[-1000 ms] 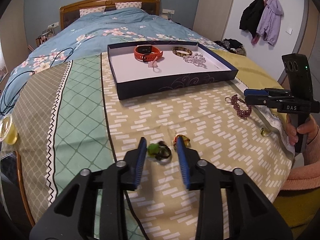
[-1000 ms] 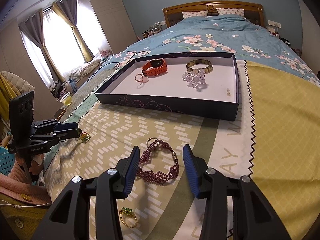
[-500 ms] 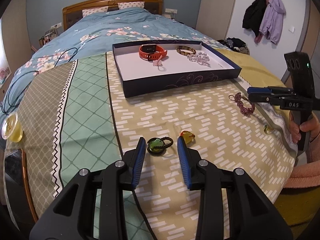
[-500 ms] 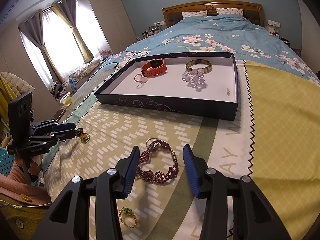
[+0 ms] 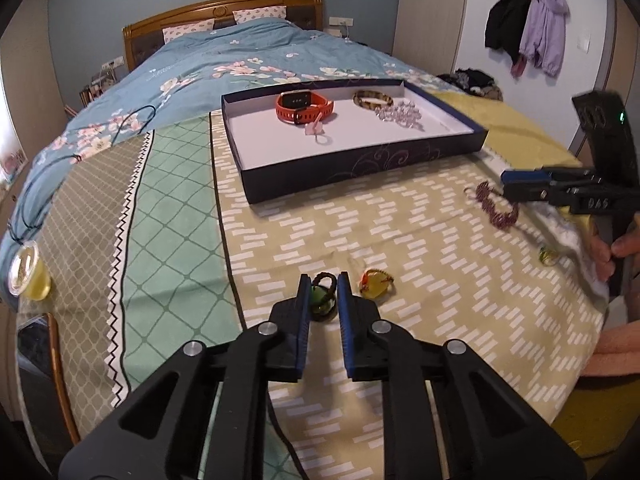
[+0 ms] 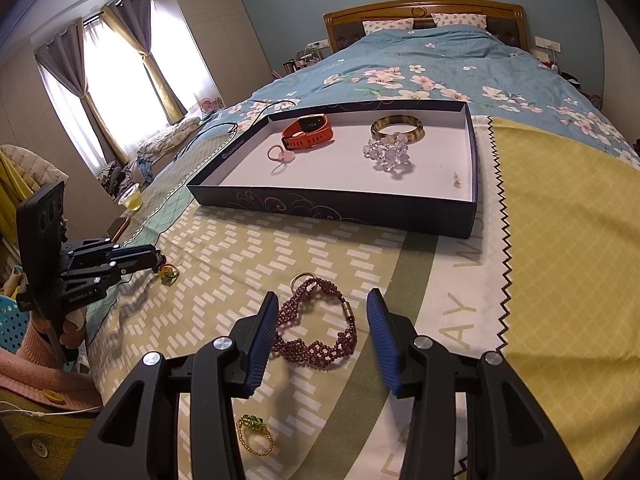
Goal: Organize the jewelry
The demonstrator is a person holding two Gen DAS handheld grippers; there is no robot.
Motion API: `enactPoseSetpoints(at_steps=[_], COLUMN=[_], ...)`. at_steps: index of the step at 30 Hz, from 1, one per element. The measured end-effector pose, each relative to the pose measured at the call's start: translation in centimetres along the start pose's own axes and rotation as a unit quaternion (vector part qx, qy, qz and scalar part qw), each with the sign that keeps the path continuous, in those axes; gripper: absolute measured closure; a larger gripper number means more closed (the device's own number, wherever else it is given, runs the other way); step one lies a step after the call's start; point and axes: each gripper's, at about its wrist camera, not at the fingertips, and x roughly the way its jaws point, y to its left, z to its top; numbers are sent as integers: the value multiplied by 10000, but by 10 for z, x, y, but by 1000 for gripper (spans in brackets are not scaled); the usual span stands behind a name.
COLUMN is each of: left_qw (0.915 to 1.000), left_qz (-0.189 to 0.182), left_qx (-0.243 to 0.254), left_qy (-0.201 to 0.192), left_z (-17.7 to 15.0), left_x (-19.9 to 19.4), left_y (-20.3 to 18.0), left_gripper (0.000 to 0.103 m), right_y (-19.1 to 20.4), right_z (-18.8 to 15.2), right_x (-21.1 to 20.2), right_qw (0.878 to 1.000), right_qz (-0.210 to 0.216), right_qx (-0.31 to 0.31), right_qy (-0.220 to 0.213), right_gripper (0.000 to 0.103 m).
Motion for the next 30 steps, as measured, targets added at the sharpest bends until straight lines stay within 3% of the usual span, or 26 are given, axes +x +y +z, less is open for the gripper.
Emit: enactPoseSetpoints(at_steps=[6, 20, 26, 30], left_qw=[9994, 9966, 9974, 9979], left_qz=[-224, -464, -433, -374], left_qx=[-270, -600, -566, -520], left_qy=[-55, -326, -129, -68], left_z=[6, 21, 26, 18], left_x=[-1, -10, 8, 9], left_y=[10, 23, 21, 20], left_gripper=[98, 99, 97, 79], right_y=[0, -3, -4, -5], right_z=[0, 0, 0, 0], right_x=[0, -1, -1, 0], right_qw=[10000, 10000, 10000, 10000], right_qz=[-3, 23, 13, -8], right_qx=[5, 72, 77, 76], right_qy=[1, 5, -4, -3], right_gripper=[60, 60, 60, 59])
